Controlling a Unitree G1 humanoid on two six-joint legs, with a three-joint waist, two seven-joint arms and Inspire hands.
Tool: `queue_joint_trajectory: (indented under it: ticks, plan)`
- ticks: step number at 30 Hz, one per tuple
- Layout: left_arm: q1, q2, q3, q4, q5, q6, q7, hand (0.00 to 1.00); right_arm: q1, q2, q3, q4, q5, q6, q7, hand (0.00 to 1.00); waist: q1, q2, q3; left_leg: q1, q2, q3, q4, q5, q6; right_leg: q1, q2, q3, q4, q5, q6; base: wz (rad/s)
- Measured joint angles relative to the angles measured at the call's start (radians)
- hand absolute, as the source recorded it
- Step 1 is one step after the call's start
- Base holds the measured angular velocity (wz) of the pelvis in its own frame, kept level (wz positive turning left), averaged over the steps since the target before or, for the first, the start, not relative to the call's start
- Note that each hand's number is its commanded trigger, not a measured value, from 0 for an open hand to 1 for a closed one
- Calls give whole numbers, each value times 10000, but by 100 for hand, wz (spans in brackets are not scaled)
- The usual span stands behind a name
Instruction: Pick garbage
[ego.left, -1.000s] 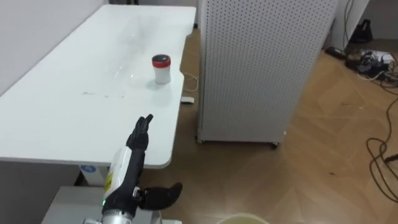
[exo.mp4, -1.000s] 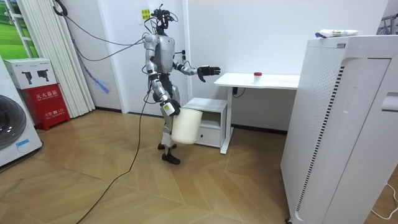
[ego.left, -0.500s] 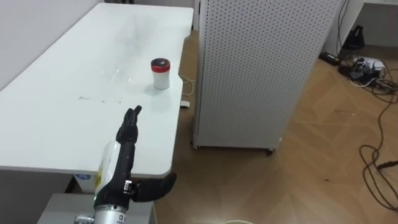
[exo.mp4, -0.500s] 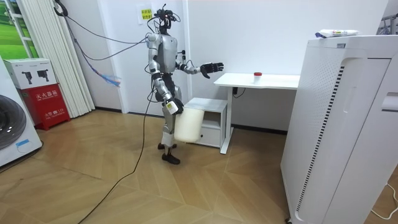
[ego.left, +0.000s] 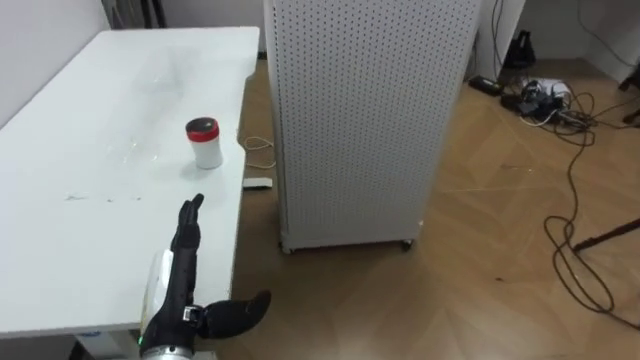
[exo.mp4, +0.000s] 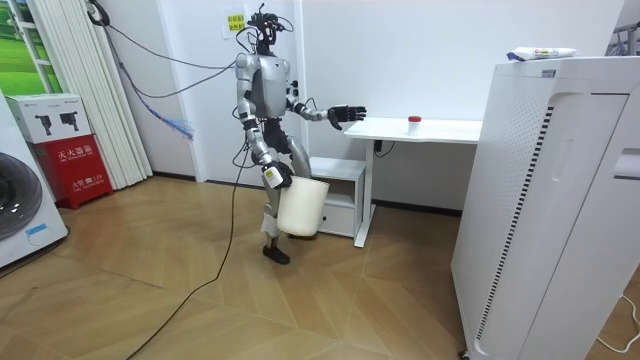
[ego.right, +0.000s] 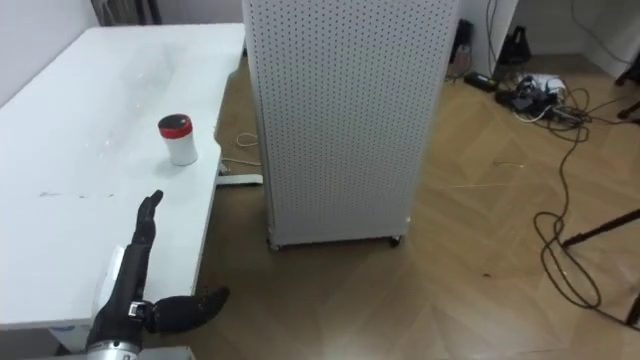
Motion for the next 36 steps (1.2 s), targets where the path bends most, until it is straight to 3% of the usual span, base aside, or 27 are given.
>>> queue_joint_trajectory:
  ticks: [1, 2, 3, 5, 7, 8, 9, 10, 11, 12, 13, 14, 15, 16, 17, 18, 20, 22, 24, 28, 29, 30, 32, 36]
  plan:
    - [18, 14, 3, -3, -58, -1, 18, 0, 15, -3, -1, 0, -5, 7, 5, 99, 47, -33, -36, 58, -66, 57, -96, 221, 236, -81, -78, 50, 258, -155, 142, -31]
    - [39, 80, 63, -4, -92, -1, 42, 0, 19, 49, -4, -31, -3, 41, -1, 100, 71, -180, -157, 238, -215, 314, -288, 277, 333, -184, -258, -159, 505, -282, 317, -20]
    - [53, 95, 166, -5, -60, -15, 132, 0, -8, 44, -26, -59, -8, 23, 9, 100, 111, -175, -161, 306, -263, 396, -291, 267, 380, -191, -281, -585, 440, -270, 255, -15]
    - [61, 97, 351, -6, -57, -18, 173, 0, 40, 51, -47, -80, -29, -156, 69, 100, 106, -109, -158, 297, -303, 482, -167, 236, 382, -68, -328, -978, 165, -220, 200, -6]
    - [83, 119, 483, -6, -60, -18, 217, 0, 68, 93, -26, -95, -90, -160, 100, 100, 139, -2, -100, 130, -222, 486, 268, 234, 375, 70, -340, -930, -10, -236, 174, 3]
    - [136, 112, 517, -5, -83, -30, 216, 0, 89, 93, -8, -94, -102, -138, 98, 100, 201, 60, -79, -193, -96, 469, 1121, 270, 365, 234, -310, -737, -19, -304, 151, -8]
    - [294, 78, 545, 9, -141, -42, 210, 0, 112, 67, 17, -87, -92, -115, 84, 100, 337, 118, -18, -583, -187, 291, 1686, 263, 350, 405, -320, -423, 74, -439, 161, -13]
    - [380, 36, 539, 7, -157, -46, 193, 0, 148, 31, 27, -88, -83, -110, 58, 100, 382, 75, -42, -623, -342, 287, 1299, 238, 335, 421, -330, -208, 142, -544, 187, -10]
    - [393, -77, 538, -20, -154, -84, 171, 0, 152, -106, 7, -89, -47, -101, 19, 100, 446, 206, -73, -743, -649, 314, 263, 366, 283, 390, -384, -59, 417, -861, 185, -14]
    - [379, -132, 575, -66, -142, -200, 172, 0, 140, -193, 21, -84, -29, -71, -25, 100, 600, 309, -87, -841, -824, 226, -396, 777, 516, 308, -486, -3, 780, -1201, 297, -24]
    - [386, -130, 621, -75, -115, -255, 174, 0, 141, -180, 21, -82, -34, -24, -46, 100, 729, 303, -99, -837, -893, 171, -374, 927, 613, 318, -591, 0, 946, -1372, 366, -30]
    - [389, -124, 777, -100, -64, -331, 182, 0, 139, -130, 42, -87, -51, -10, -61, 100, 769, 235, -155, -824, -1048, 140, -177, 917, 851, 408, -842, -187, 1103, -1620, 617, -12]
    - [366, -75, 859, -183, -65, -358, 226, 0, 126, -124, 97, -105, -47, -18, -52, 100, 736, 207, -245, -791, -1168, 231, -32, 756, 1065, 481, -984, -313, 1068, -1656, 743, 0]
    - [364, -43, 878, -276, -67, -365, 237, 0, 111, -124, 110, -109, -47, -19, -38, 100, 737, 116, -227, -783, -1237, 287, 24, 657, 1125, 506, -1084, -345, 1084, -1670, 816, 11]
    - [366, 17, 875, -466, -91, -379, 233, 0, 92, -121, 167, -107, 7, -20, 4, 100, 765, -63, -145, -787, -1398, 345, 229, 386, 1202, 556, -1327, -442, 1199, -1802, 963, 6]
    - [378, 21, 869, -525, -84, -383, 234, 0, 100, -121, 191, -105, 7, -15, 16, 100, 840, -208, -130, -758, -1569, 353, 481, 93, 1307, 589, -1564, -480, 1592, -1950, 1104, 5]
    - [363, 56, 837, -522, -67, -395, 236, 0, 101, -131, 242, -149, 2, -14, -83, 100, 848, -221, -124, -589, -1702, 366, 822, -341, 1396, 442, -1901, -741, 2781, -1872, 1158, 9]
    - [320, 104, 831, -522, -71, -447, 330, 0, 99, -147, 285, -206, -12, -9, -213, 100, 727, -222, -119, -319, -1814, 339, 1032, -716, 1499, 117, -2212, -668, 4137, -1404, 1208, 24]
    - [309, 111, 795, -519, -59, -460, 540, 0, 84, -156, 292, -233, -2, -11, -237, 100, 659, -100, -79, 146, -1884, 61, 960, -1043, 1547, -208, -2352, -635, 5240, -565, 1147, 14]
    - [213, 136, 787, -505, -75, -462, 805, 0, 63, -177, 292, -508, -9, -24, -233, 100, 523, 164, -73, 460, -1833, -405, 401, -1023, 1513, -1305, -2013, -453, 4508, -1164, 1149, 29]
    - [214, 134, 768, -503, -100, -464, 899, 0, 80, -169, 329, -485, -12, -24, -242, 100, 446, 172, -71, 581, -1829, -525, 259, -1007, 1483, -1469, -1901, -456, 3422, -1152, 1140, 34]
    - [205, 140, 768, -478, -121, -465, 960, 0, 82, -164, 427, -468, -68, -25, -280, 100, 428, 107, -75, 722, -1853, -551, 130, -1010, 1433, -1501, -1818, -428, 2168, -933, 1083, 30]
    - [184, 92, 707, -211, -130, -458, 1045, 0, 56, -172, 560, -454, -204, -25, -334, 100, 392, 173, -113, 917, -1851, -808, 66, -1053, 1290, -1367, -1574, -433, 1378, -20, 1108, 28]
    - [231, 85, 673, -209, -124, -442, 933, 0, -132, -130, 582, -500, -445, -29, -153, 100, 455, 76, -100, 1437, -1577, -1033, -603, -874, 982, -510, -1130, -788, 290, 138, 909, 15]
